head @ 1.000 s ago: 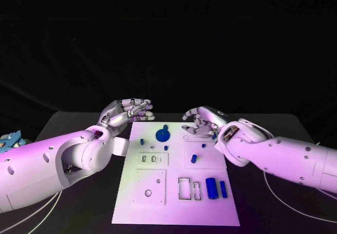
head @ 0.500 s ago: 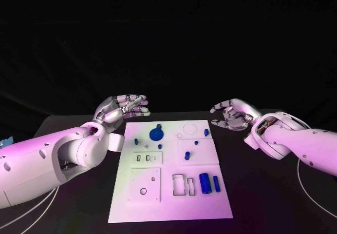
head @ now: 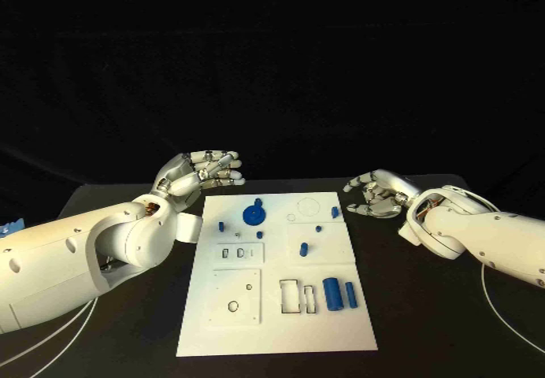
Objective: Assemble the parts on the task board
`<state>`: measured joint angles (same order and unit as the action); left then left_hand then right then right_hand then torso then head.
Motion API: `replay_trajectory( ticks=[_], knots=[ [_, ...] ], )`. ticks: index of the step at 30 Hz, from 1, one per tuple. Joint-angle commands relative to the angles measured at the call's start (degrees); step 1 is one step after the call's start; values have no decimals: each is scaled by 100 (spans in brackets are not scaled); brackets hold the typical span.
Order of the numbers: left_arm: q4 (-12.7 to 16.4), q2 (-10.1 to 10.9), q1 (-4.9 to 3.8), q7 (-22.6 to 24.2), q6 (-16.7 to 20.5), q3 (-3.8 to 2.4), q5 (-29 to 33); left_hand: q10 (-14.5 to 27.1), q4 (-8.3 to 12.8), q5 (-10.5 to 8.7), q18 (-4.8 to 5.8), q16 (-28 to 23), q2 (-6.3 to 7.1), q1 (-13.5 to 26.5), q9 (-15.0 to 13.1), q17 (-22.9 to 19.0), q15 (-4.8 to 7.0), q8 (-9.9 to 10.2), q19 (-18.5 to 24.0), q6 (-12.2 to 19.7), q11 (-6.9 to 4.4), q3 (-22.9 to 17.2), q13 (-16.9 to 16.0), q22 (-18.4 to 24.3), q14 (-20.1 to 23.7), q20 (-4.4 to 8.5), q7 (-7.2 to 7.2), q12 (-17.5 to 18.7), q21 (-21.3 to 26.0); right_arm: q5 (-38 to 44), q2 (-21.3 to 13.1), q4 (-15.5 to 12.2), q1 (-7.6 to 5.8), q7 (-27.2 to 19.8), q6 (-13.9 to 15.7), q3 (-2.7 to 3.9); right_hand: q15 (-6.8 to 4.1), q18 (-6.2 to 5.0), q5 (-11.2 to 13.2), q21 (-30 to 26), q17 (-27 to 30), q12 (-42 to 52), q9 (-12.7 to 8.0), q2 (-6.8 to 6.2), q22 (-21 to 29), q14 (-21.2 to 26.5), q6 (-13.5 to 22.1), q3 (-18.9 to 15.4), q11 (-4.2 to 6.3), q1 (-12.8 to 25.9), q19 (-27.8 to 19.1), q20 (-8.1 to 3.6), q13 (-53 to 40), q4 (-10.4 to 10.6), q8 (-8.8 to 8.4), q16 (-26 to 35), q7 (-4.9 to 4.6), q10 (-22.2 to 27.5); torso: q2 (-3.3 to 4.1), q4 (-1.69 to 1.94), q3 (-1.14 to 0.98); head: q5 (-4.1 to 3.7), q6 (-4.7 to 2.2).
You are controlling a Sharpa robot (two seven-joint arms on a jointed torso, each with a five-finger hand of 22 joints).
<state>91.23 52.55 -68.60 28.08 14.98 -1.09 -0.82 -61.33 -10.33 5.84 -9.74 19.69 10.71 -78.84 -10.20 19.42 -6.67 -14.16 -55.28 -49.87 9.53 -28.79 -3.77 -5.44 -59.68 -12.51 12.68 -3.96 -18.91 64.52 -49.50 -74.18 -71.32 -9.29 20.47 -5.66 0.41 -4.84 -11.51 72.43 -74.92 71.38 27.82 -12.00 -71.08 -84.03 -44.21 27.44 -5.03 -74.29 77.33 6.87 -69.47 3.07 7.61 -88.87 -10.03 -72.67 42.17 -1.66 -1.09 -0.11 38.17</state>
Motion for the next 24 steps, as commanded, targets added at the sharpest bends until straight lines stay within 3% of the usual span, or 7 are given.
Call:
replay_trajectory(
  ticks=[1,13,24],
  knots=[
    [12,-16,-2,88,-142,-3,10,17,37,-16,-74,10,36,-17,-8,5,6,27,25,37,34,9,-10,7,28,-11,78,20,2,242,103,111,52,96,-239,-5,51,-39,27,-44,-1189,-42,-16,-27,14,-517,75,7,-9,-60,-55,2,17,-65,-50,-9,0,59,11,19,5,-3,16],
    [8,-20,-1,85,-146,-3,3,17,37,-16,-74,10,36,-17,-8,5,6,27,25,37,34,9,-10,7,28,-11,78,20,2,304,418,391,188,159,-302,-17,52,-43,35,-65,-1186,-24,-27,2,26,-515,69,41,-10,-99,-67,3,-1,-110,-68,-8,-2,49,17,22,0,-4,37],
    [-21,-54,2,70,-146,-3,-2,17,60,-18,-74,8,34,-31,-10,13,6,28,23,36,36,3,-10,9,31,-10,81,20,0,278,618,579,225,164,-276,-30,52,-27,54,-17,-1238,86,-11,122,-48,-529,-254,118,-11,-33,-11,3,-93,-117,31,-25,-8,-60,15,25,-3,-2,62]
  ],
)
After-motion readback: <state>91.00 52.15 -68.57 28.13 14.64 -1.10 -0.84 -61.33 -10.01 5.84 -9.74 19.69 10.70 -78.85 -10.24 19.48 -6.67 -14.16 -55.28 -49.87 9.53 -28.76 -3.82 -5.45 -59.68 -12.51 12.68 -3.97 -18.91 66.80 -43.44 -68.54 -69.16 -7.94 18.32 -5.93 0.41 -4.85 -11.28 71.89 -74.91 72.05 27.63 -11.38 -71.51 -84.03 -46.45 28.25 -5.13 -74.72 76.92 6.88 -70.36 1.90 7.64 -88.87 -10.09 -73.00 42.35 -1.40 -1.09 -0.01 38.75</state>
